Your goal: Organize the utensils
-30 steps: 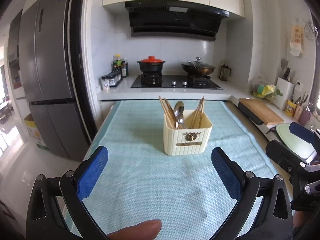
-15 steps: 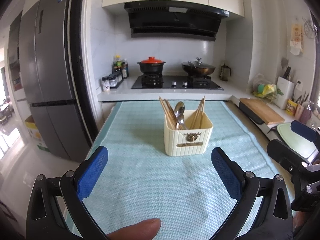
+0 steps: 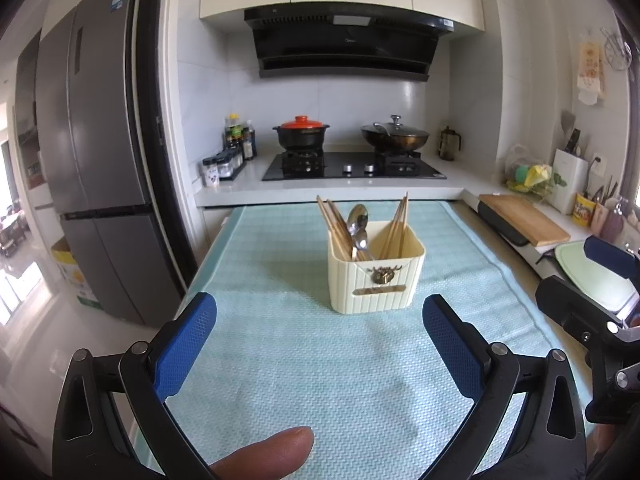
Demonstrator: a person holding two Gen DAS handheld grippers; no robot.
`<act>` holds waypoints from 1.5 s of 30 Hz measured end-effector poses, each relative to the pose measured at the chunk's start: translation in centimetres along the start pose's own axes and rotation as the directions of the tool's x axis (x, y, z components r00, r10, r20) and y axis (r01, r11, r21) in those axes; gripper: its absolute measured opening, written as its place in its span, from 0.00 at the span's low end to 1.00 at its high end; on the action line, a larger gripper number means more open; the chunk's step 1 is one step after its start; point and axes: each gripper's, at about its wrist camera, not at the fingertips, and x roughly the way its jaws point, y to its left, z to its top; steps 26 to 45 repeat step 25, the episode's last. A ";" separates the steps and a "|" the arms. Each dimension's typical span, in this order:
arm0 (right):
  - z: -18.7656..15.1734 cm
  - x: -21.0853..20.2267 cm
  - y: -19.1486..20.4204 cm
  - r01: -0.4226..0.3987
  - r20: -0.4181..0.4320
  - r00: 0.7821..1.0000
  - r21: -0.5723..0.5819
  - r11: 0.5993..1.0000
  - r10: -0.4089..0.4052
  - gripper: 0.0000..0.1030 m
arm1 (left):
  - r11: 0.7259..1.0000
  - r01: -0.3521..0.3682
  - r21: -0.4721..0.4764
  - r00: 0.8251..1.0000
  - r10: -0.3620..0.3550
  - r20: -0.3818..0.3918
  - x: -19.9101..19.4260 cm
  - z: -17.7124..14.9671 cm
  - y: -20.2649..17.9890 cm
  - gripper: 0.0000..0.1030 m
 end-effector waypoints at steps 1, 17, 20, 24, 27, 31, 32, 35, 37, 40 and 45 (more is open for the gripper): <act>0.0 0.0 0.0 0.000 0.000 1.000 0.000 1.000 0.000 1.00 | 1.000 0.002 0.002 1.000 -0.002 -0.001 0.0 0.0 0.0 1.00; 0.0 -0.2 -0.2 0.003 0.001 1.000 -0.002 1.000 -0.003 1.00 | 1.000 0.018 0.005 1.000 -0.018 -0.004 0.2 0.3 -0.4 1.00; 0.0 -0.2 -0.3 0.001 -0.001 1.000 -0.004 1.000 -0.001 1.00 | 1.000 0.023 0.004 1.000 -0.023 -0.006 0.3 0.2 -0.4 1.00; 0.1 -0.1 -0.6 0.002 -0.005 1.000 0.000 1.000 -0.002 1.00 | 1.000 0.008 -0.015 1.000 -0.008 -0.020 0.4 0.2 -0.4 1.00; 0.0 0.0 -0.6 0.003 -0.006 1.000 0.000 1.000 -0.003 1.00 | 1.000 0.008 -0.014 1.000 -0.008 -0.019 0.4 0.2 -0.4 1.00; 0.0 0.0 -0.6 0.003 -0.006 1.000 0.000 1.000 -0.003 1.00 | 1.000 0.008 -0.014 1.000 -0.008 -0.019 0.4 0.2 -0.4 1.00; 0.0 0.0 -0.6 0.003 -0.006 1.000 0.000 1.000 -0.003 1.00 | 1.000 0.008 -0.014 1.000 -0.008 -0.019 0.4 0.2 -0.4 1.00; 0.0 0.0 -0.6 0.003 -0.006 1.000 0.000 1.000 -0.003 1.00 | 1.000 0.008 -0.014 1.000 -0.008 -0.019 0.4 0.2 -0.4 1.00; 0.0 0.0 -0.6 0.003 -0.006 1.000 0.000 1.000 -0.003 1.00 | 1.000 0.008 -0.014 1.000 -0.008 -0.019 0.4 0.2 -0.4 1.00; 0.0 0.0 -0.6 0.003 -0.006 1.000 0.000 1.000 -0.003 1.00 | 1.000 0.008 -0.014 1.000 -0.008 -0.019 0.4 0.2 -0.4 1.00; 0.0 0.0 -0.6 0.003 -0.006 1.000 0.000 1.000 -0.003 1.00 | 1.000 0.008 -0.014 1.000 -0.008 -0.019 0.4 0.2 -0.4 1.00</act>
